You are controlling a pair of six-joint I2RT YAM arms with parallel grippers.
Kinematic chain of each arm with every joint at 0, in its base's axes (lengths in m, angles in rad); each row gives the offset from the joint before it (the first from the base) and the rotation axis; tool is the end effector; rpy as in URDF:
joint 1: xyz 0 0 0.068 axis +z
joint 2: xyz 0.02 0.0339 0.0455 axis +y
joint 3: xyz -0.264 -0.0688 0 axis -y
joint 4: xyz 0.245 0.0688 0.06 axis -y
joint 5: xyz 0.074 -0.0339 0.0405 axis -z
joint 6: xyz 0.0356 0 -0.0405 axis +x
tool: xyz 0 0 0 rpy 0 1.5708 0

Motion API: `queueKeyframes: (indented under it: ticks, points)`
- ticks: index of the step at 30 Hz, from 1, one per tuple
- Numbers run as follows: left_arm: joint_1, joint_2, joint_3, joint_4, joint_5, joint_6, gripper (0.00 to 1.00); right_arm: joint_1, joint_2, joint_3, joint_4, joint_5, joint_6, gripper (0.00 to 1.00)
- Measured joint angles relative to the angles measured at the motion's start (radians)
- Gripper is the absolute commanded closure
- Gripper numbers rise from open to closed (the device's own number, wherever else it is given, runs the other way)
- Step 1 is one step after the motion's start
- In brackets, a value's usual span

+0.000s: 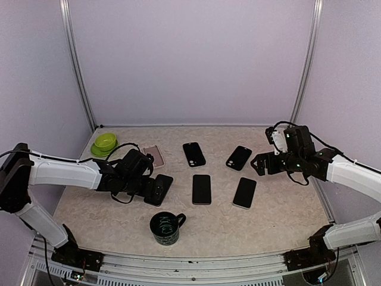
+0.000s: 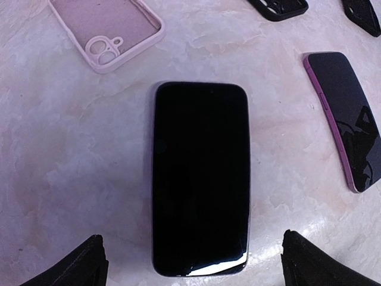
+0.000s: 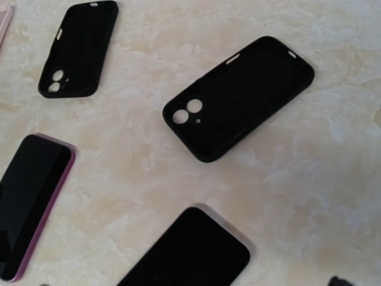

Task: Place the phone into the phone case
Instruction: Move the phone to the center of the board.

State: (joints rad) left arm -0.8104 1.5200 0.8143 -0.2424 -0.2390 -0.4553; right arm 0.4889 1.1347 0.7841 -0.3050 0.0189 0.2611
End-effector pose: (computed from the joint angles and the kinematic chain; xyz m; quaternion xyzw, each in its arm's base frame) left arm 0.2096 -0.2082 0.1757 0.1310 0.9367 -0.0884 0.3124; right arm 0.2176 0.1150 0.2582 -0.0978 0.8917 0.1539 0.4142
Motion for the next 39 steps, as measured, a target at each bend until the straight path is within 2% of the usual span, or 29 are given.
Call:
queueKeyframes:
  ticks: [9,17,39]
  points:
    - [-0.001,0.096,0.071,0.002,0.021,0.047,0.01,0.000,0.008,0.023,-0.020,-0.009,-0.014,0.00]
    - [-0.001,0.180,0.150,-0.031,-0.024,0.048,0.01,0.000,0.019,0.025,-0.027,-0.032,-0.024,0.00]
    - [-0.001,0.187,0.088,-0.037,0.005,-0.034,0.01,0.035,0.019,0.024,-0.027,-0.038,-0.019,0.00]
